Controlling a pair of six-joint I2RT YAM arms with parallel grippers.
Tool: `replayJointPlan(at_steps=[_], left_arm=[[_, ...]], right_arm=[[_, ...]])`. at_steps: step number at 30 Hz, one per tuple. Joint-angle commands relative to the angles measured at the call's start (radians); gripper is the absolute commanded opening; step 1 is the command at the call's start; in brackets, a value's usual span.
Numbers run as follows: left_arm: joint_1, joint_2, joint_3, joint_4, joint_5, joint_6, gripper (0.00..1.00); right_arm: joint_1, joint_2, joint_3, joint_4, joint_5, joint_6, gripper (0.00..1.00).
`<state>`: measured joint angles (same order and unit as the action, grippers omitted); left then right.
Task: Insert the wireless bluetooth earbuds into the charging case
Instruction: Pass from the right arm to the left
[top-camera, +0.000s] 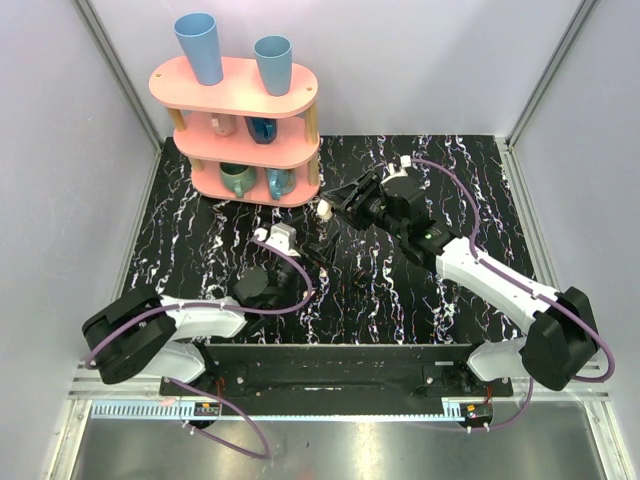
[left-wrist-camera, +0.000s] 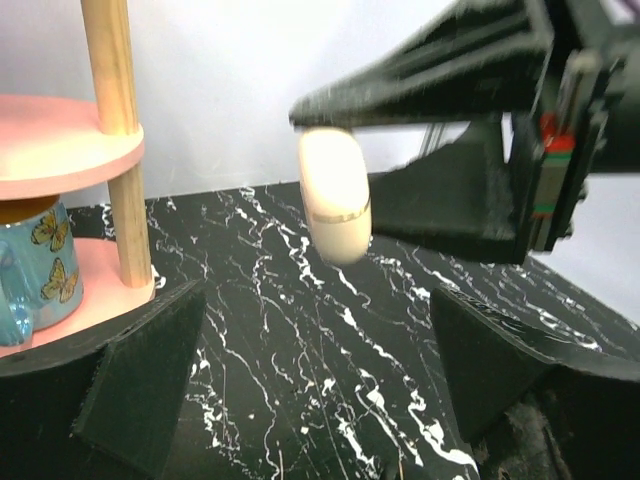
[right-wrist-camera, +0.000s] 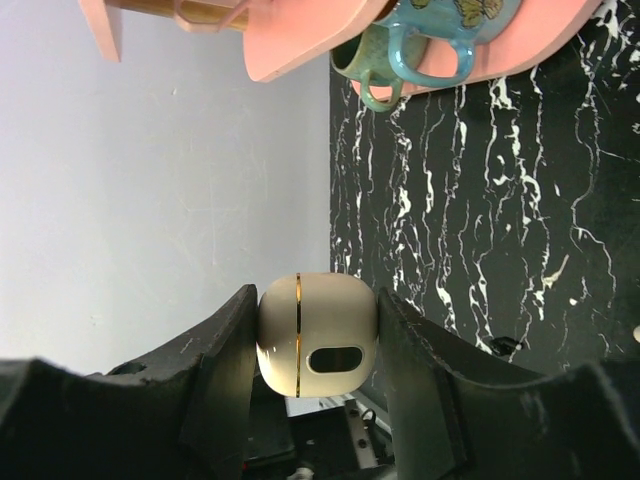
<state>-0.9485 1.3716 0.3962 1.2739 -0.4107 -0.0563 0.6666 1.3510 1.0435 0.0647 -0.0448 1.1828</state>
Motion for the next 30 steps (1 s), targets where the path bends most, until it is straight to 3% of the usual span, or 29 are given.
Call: replayJointPlan(at_steps=[1,5,9,19,30], left_arm=[[-0.004,-0.074,-0.016,0.39,0.012,-0.004,0.99],[-0.004,-0.078,-0.016,0.39,0.015,-0.02,0.97],[-0.004,-0.056,-0.007,0.39,0.003,-0.037,0.79],[-0.003,-0.048,0.044,0.39,0.01,-0.04,0.76],[0.008,-0.019,0.076,0.39,-0.011,-0.059,0.61]], right_arm=[[0.001,-0.027,-0.014,0.047,0.003,-0.003,0.36],[-0.001,-0.029,-0.022,0.07,-0.017,0.011,0.36],[0.001,-0.033,-0.023,0.086,-0.036,0.015,0.36],[0.001,-0.052,-0.039,0.098,-0.058,0.023,0.36],[0.005,-0.058,-0.05,0.11,-0.066,0.032,0.36]])
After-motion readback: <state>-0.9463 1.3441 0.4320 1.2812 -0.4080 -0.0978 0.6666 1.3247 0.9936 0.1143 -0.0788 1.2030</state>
